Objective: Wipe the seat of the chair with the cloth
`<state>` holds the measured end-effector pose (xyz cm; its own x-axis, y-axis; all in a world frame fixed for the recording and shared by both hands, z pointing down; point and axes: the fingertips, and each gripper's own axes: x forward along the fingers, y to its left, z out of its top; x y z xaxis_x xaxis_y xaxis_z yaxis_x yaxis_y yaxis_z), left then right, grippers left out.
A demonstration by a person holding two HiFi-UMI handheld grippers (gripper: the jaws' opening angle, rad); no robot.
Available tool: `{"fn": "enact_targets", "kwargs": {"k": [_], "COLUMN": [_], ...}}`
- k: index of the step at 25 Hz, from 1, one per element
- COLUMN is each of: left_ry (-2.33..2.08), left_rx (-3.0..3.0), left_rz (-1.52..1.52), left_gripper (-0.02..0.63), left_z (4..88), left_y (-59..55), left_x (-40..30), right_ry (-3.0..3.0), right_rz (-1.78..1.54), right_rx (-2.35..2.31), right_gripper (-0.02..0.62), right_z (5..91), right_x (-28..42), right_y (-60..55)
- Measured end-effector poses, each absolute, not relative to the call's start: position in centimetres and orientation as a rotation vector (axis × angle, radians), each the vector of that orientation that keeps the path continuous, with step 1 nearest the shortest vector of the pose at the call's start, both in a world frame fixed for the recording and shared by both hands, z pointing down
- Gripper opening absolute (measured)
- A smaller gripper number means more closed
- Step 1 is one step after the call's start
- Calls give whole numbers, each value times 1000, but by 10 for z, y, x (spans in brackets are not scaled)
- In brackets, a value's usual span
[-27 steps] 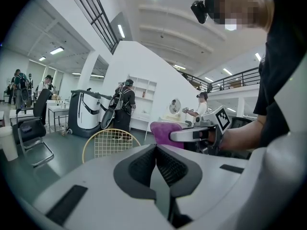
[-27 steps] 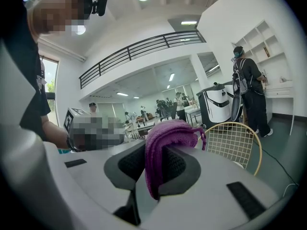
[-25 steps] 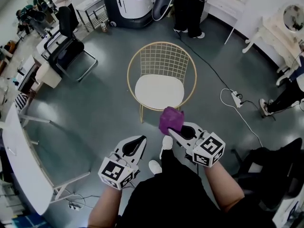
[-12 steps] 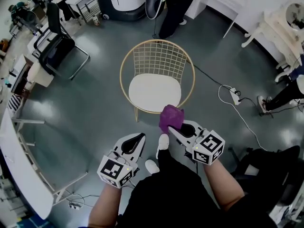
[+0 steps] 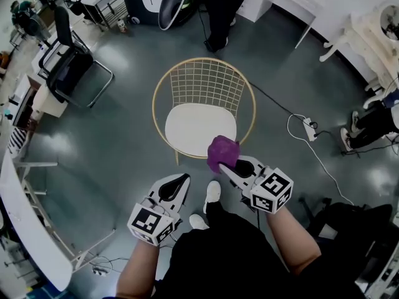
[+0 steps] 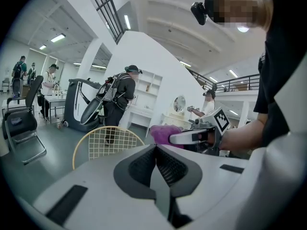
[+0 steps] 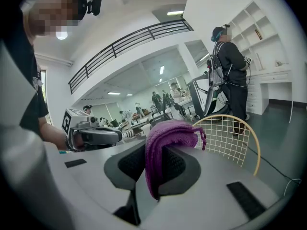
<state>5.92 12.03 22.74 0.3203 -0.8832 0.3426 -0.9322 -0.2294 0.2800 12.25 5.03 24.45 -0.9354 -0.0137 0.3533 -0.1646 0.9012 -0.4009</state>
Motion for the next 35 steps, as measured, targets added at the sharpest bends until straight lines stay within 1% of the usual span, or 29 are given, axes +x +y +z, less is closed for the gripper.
{"fn": "enact_targets", "kwargs": {"k": [14,21,27,35], "left_ry": [-1560,-1501,-1392,-1236], "left_rx": [2216,2250,2301,2363], "left_rz": [213,239,242,270], "left_gripper": [17,17,17,17], "left_z": [238,245,264,289], "left_y": [50,33,31,39], "left_x": [64,54,34,-14], "right_ry": [-2727,-2699,-2678,-2608], "right_rz": [671,711,734,815], "right_rx": [180,248,364,528], "right_gripper": [71,71,71,71], "right_z": [266,282,299,337], "right_x": [123,118,100,61], "right_y": [-12,-26,-30,-15]}}
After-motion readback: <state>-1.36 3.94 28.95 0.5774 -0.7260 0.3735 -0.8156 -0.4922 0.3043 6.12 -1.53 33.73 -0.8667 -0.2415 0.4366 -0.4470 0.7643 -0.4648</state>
